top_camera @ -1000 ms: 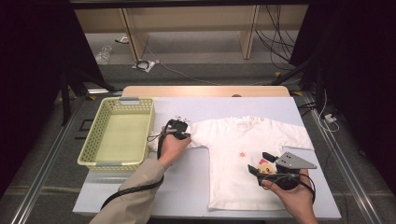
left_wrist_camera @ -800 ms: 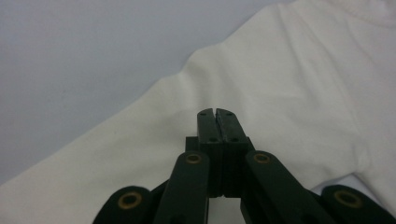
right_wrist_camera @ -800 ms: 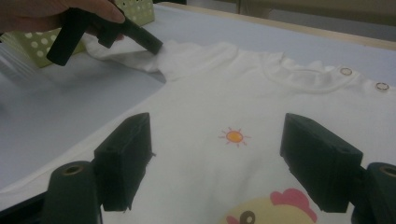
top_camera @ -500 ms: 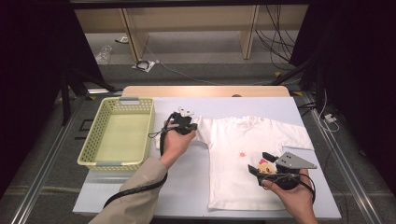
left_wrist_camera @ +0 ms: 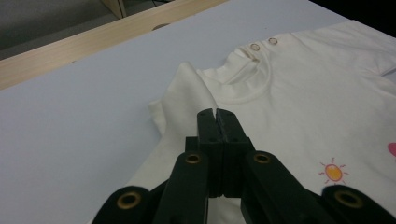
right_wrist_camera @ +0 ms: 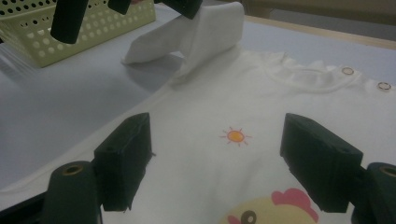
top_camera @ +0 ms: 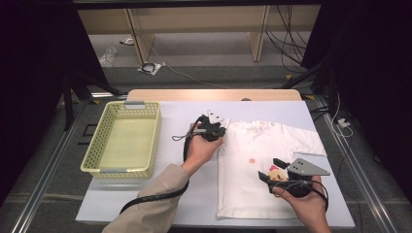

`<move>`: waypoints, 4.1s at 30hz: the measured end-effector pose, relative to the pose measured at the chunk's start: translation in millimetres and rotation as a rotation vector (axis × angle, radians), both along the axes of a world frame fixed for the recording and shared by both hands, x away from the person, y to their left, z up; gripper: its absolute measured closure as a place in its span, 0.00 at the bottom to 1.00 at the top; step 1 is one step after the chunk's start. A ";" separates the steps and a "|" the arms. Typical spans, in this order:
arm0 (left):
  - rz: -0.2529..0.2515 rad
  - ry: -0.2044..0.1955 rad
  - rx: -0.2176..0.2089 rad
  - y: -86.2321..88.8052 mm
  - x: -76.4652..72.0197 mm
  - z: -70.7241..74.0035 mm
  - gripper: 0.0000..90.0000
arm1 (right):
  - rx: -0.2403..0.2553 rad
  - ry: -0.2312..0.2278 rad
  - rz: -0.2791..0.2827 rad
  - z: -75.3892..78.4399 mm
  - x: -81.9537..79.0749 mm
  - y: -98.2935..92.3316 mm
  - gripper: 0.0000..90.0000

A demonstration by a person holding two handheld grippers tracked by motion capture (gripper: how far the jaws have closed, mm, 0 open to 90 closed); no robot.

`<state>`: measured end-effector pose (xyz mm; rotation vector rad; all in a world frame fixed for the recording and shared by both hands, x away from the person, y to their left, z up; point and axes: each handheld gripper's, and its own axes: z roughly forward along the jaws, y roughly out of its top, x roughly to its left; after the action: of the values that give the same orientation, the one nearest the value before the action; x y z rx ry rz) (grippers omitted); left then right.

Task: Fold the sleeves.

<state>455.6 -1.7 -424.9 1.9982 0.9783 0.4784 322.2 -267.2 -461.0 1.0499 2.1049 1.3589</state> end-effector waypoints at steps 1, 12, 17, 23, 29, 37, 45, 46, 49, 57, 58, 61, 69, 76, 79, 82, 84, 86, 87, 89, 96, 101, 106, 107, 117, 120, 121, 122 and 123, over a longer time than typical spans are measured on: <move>-0.009 -0.001 -0.001 -4.4 -1.3 -0.1 0.99 | 0.001 0.000 0.001 -0.2 0.1 0.1 0.29; -0.112 -0.051 0.017 -32.3 -1.2 -11.9 0.71 | -0.003 -0.001 0.004 -0.2 -0.1 0.2 0.29; -0.086 -0.053 0.020 -24.1 -0.6 -11.8 0.53 | -0.005 0.001 0.005 -0.3 -0.3 -0.7 0.29; -0.057 -0.046 0.025 1.0 -4.9 -6.2 0.44 | -0.010 0.000 0.008 -0.6 0.1 0.4 0.29; -0.059 -0.051 -0.003 28.7 -17.6 -1.0 0.39 | -0.010 0.005 0.005 -0.4 -0.2 2.0 0.29; -0.051 -0.039 -0.024 66.6 -36.3 0.0 0.34 | -0.015 0.004 0.007 -0.7 0.8 3.6 0.29; -0.068 -0.003 -0.050 96.1 -56.6 -5.4 0.27 | -0.030 0.008 0.011 -1.0 4.7 6.7 0.29; -0.070 -0.003 -0.052 100.0 -59.1 -6.6 0.26 | -0.034 0.008 0.015 -1.0 6.0 8.0 0.30; -0.078 -0.003 -0.049 111.7 -67.5 -10.4 0.22 | -0.037 0.006 0.026 0.4 10.9 13.5 0.31; -0.112 -0.005 -0.048 129.9 -90.9 -16.8 0.14 | -0.063 0.004 0.073 7.6 32.0 44.1 0.34; -0.115 -0.005 -0.045 131.4 -92.7 -17.1 0.13 | -0.070 0.002 0.085 8.3 35.8 49.9 0.34; -0.117 -0.002 -0.042 135.3 -97.3 -18.3 0.11 | -0.085 0.002 0.118 10.8 46.1 67.3 0.36; -0.123 0.011 -0.036 139.7 -105.7 -23.5 0.09 | -0.140 0.053 0.202 9.5 83.1 125.2 0.45; -0.127 0.015 -0.031 140.3 -106.7 -25.4 0.09 | -0.223 0.121 0.258 -0.8 109.3 166.0 0.50; -0.123 0.016 -0.033 140.7 -106.9 -26.1 0.09 | -0.243 0.141 0.267 -5.4 118.6 177.3 0.51; -0.125 0.017 -0.032 140.7 -107.0 -26.3 0.09 | -0.258 0.180 0.274 -9.1 126.5 184.4 0.53; -0.129 0.019 -0.026 140.6 -107.0 -26.6 0.09 | -0.266 0.196 0.279 -10.6 130.3 189.4 0.54; -0.127 0.020 -0.028 140.1 -107.2 -27.0 0.09 | -0.282 0.203 0.291 -12.4 133.4 195.6 0.55; -0.127 0.019 -0.029 140.1 -107.4 -27.1 0.09 | -0.284 0.207 0.291 -13.0 134.2 198.3 0.56; -0.125 0.018 -0.026 140.5 -107.5 -27.3 0.09 | -0.306 0.213 0.303 -15.5 136.2 204.9 0.58; -0.122 0.025 -0.019 142.5 -106.4 -28.6 0.10 | -0.375 0.229 0.319 -23.3 139.2 219.5 0.71; -0.123 0.024 -0.018 142.4 -106.3 -28.4 0.10 | -0.409 0.216 0.283 -22.5 137.0 223.3 0.89; -0.122 0.025 -0.018 142.3 -106.2 -29.1 0.10 | -0.382 0.240 0.250 -22.0 136.2 222.5 0.93; -0.120 0.025 -0.021 142.2 -106.2 -29.5 0.10 | -0.383 0.232 0.254 -22.1 136.6 221.7 0.93; -0.115 0.020 -0.025 142.6 -105.9 -28.6 0.10 | -0.235 0.111 0.169 12.1 128.6 192.4 0.93; -0.117 0.021 -0.022 142.1 -105.6 -29.4 0.10 | -0.213 0.072 0.130 26.1 124.5 173.3 0.93; -0.116 0.022 -0.022 141.9 -105.5 -29.8 0.10 | -0.208 0.063 0.113 29.5 123.2 167.7 0.93; -0.116 0.022 -0.022 141.7 -105.7 -29.9 0.10 | -0.206 0.052 0.100 32.6 122.3 161.6 0.93; -0.118 0.022 -0.021 141.7 -105.8 -29.8 0.10 | -0.200 0.049 0.081 35.0 120.9 155.4 0.93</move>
<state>349.8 140.0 -454.7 2.0326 0.8700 0.3809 443.1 -111.8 -425.9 0.9347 2.2868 1.1396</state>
